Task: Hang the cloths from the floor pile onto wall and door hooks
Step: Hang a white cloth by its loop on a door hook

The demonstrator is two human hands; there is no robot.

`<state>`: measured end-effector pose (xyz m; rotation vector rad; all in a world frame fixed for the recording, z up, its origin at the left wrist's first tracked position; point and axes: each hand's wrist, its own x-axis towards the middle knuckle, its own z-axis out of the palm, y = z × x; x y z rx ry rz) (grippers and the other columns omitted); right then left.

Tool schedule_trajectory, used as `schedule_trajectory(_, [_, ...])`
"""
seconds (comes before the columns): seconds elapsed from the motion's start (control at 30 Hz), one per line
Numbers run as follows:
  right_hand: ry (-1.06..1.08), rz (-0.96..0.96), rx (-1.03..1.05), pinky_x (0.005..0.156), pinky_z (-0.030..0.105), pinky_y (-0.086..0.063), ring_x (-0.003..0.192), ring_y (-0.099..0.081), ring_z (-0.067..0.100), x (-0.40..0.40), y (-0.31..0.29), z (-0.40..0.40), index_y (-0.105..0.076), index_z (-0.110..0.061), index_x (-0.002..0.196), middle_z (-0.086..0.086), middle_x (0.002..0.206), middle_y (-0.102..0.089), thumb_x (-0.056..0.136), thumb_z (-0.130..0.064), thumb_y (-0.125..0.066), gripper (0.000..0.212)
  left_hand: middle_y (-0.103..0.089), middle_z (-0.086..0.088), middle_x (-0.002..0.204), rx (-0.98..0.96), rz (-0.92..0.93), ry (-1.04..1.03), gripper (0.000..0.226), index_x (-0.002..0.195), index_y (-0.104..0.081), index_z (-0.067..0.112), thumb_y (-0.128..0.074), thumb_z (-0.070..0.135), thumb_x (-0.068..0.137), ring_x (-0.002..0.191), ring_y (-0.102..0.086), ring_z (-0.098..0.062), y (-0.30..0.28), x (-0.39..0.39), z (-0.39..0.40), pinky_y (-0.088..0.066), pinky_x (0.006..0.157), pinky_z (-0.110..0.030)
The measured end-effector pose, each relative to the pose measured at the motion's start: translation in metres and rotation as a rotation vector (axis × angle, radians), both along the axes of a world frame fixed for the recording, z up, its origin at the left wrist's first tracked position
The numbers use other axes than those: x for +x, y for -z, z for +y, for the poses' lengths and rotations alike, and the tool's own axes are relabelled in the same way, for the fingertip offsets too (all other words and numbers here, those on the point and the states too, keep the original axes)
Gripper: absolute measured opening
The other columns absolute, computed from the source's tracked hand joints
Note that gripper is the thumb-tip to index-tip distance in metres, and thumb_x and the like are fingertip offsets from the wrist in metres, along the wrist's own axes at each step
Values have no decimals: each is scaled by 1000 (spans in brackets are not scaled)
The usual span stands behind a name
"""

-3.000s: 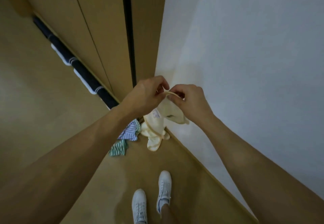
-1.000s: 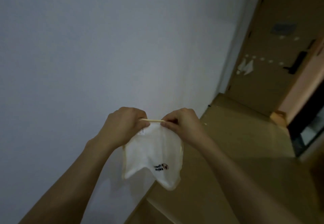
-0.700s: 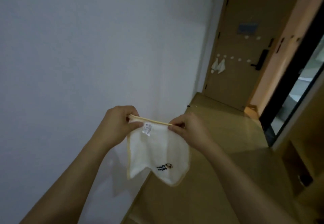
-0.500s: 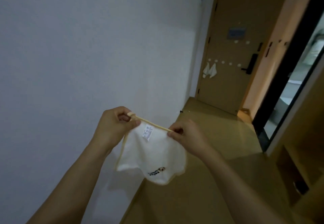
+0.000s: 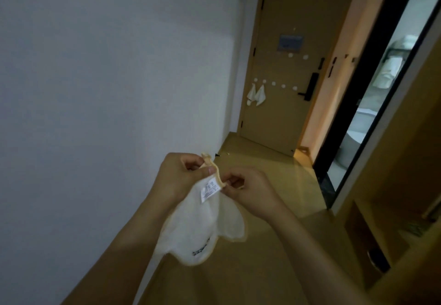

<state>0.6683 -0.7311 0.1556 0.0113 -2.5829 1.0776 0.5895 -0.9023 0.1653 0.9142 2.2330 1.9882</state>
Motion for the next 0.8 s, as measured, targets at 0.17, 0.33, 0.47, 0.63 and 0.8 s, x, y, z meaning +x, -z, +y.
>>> schedule_trajectory(0.17, [-13, -61, -147, 76, 23, -52, 81, -64, 13, -52, -1, 48, -72, -14, 95, 1, 87, -69, 73, 10, -62, 34, -70, -5, 65, -5, -2, 36, 8, 73, -74, 11, -81, 12, 74, 57, -63, -8, 12, -71, 52, -45, 56, -16])
schedule_trajectory(0.33, [114, 66, -333, 72, 28, -54, 71, -65, 14, -127, -8, 86, -70, -10, 91, 4, 78, -68, 83, 10, -59, 24, -65, -6, 59, 24, 0, 113, 19, 75, -65, 11, -83, 16, 72, 54, -57, -5, 15, -154, 108, -41, 55, -13])
schedule_trajectory(0.47, [254, 167, -371, 75, 48, -57, 79, -67, 30, -196, -14, 113, -70, -14, 91, 13, 86, -69, 87, -5, -65, 12, -65, 2, 60, 34, 4, 220, 12, 70, -70, 22, -81, 20, 75, 58, -60, -4, 5, -219, 151, -43, 58, -12])
schedule_trajectory(0.63, [283, 300, -360, 64, 36, -57, 77, -68, 22, -264, -16, 155, -71, -12, 98, 5, 86, -70, 89, -5, -64, 14, -66, 5, 62, 7, -2, 332, 10, 71, -74, 14, -77, 17, 80, 62, -61, -6, -2, -289, 200, -44, 62, -18])
schedule_trajectory(0.8, [286, 327, -363, 63, 36, -55, 74, -67, 26, -318, -10, 201, -74, -10, 95, 1, 83, -72, 87, -11, -68, 10, -69, -2, 66, -44, -20, 361, 9, 75, -75, 8, -76, 15, 80, 66, -64, -10, 3, -348, 251, -48, 65, -21])
